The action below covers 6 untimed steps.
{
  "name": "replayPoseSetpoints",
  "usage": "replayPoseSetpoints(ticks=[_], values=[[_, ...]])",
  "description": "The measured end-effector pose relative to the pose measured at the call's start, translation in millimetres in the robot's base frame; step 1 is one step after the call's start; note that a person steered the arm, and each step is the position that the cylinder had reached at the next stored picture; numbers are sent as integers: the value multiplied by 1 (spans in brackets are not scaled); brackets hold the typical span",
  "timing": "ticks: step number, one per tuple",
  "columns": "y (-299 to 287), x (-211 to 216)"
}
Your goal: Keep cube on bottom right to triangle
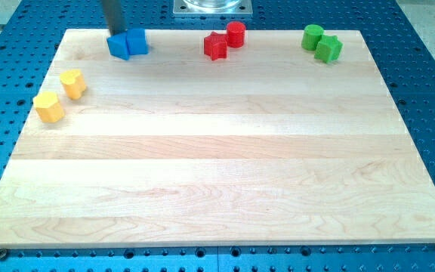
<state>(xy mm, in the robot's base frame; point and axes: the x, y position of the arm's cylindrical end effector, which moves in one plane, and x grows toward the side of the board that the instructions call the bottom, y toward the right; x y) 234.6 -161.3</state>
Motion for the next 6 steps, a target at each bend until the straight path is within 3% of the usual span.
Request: replayPoseSetpoints(ticks=[1, 2, 3, 4, 5, 6], values=[[9, 48], [-22, -11], [-16, -42], [43, -12], [52, 64], [68, 114]])
